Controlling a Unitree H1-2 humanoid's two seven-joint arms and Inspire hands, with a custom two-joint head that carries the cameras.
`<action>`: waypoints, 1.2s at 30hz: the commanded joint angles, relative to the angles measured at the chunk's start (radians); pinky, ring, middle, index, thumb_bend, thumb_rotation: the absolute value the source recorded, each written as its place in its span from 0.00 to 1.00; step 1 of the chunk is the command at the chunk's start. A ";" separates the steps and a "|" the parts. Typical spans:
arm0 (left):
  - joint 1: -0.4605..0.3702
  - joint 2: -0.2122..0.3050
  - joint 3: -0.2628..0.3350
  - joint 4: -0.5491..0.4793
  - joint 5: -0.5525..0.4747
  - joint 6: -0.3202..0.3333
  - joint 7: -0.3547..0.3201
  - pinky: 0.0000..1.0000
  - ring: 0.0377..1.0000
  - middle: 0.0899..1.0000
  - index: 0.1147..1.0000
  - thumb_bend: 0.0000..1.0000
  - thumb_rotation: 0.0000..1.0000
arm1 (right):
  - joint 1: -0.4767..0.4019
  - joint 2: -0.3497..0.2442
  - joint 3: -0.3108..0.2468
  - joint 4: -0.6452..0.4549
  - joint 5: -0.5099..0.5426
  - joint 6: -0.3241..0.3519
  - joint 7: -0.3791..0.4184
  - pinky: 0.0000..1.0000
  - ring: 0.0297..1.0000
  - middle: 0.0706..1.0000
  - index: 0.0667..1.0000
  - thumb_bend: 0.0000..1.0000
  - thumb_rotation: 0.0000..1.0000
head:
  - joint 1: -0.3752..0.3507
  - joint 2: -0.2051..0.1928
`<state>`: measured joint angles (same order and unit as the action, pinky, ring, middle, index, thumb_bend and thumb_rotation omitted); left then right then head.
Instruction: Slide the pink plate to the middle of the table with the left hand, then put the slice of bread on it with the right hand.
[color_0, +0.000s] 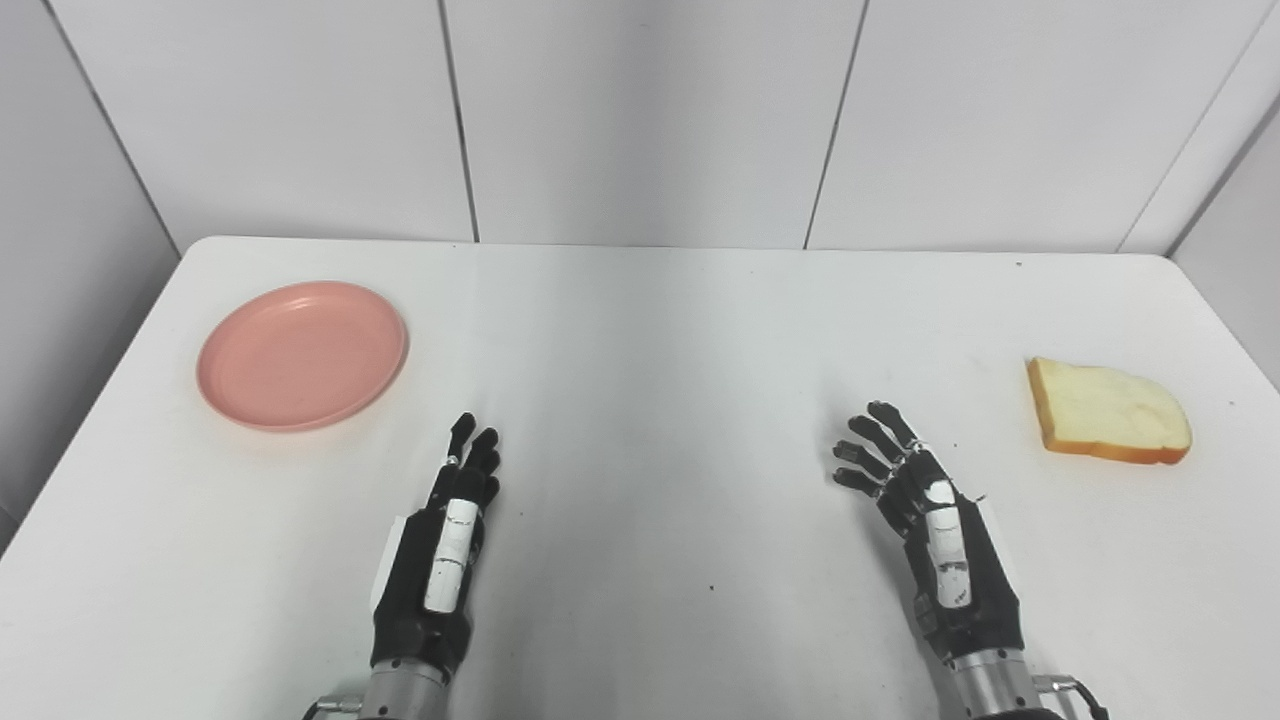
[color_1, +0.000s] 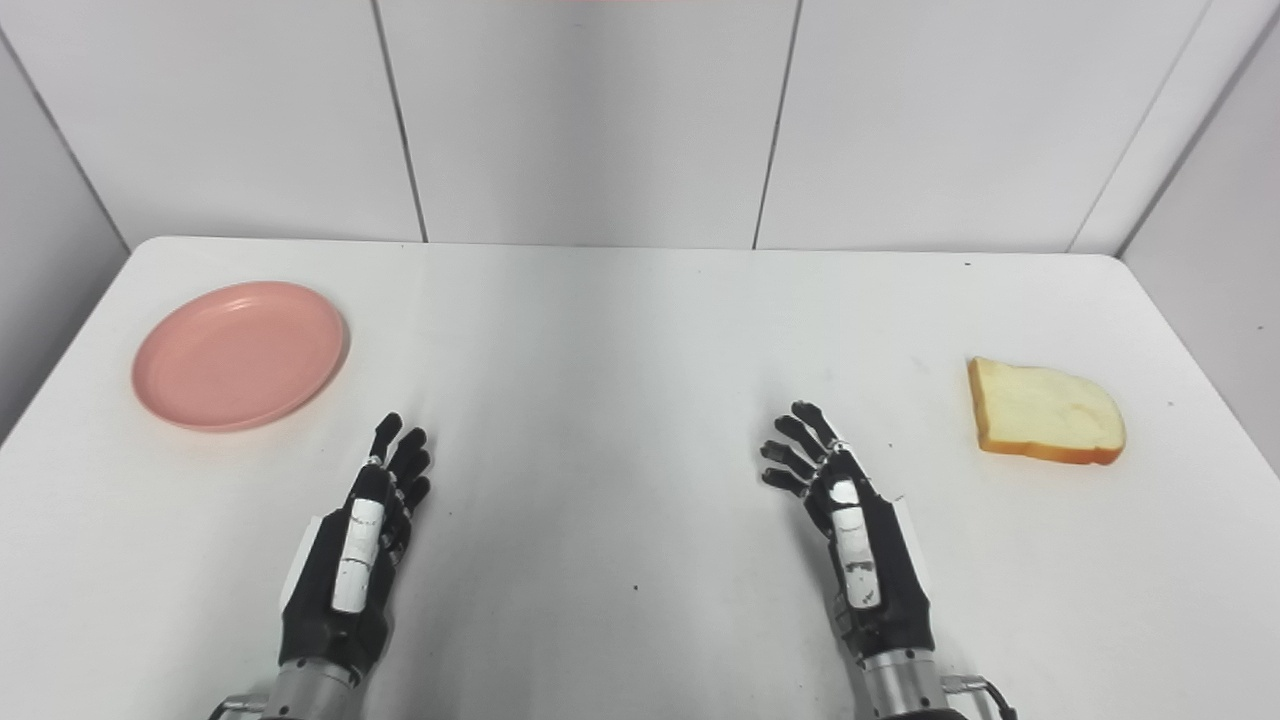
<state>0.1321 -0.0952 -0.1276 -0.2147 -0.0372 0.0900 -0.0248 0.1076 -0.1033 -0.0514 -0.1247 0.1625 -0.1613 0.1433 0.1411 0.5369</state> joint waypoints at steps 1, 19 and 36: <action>0.006 -0.014 -0.015 0.023 0.012 -0.035 -0.003 0.98 0.98 0.97 1.00 0.79 0.90 | 0.029 -0.033 -0.030 0.122 0.012 -0.042 0.011 0.77 0.80 0.86 0.87 0.86 1.00 | 0.012 -0.013; -0.029 -0.033 -0.026 0.214 0.035 -0.201 0.009 0.99 0.98 0.97 1.00 0.72 0.88 | -0.007 -0.065 -0.036 0.245 0.043 -0.097 0.027 0.81 0.83 0.89 0.90 0.80 1.00 | 0.108 -0.131; -0.068 -0.016 0.063 0.141 -0.059 -0.206 0.015 0.92 0.94 0.92 0.96 0.89 0.85 | -0.027 -0.037 -0.017 0.297 0.012 -0.126 0.028 0.81 0.83 0.88 0.90 0.79 1.00 | 0.089 -0.192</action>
<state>0.0757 -0.1274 -0.1012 -0.0685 -0.0677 -0.1099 -0.0153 -0.0007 -0.1822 -0.0894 0.0188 0.1813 -0.2479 0.1666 0.2316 0.3483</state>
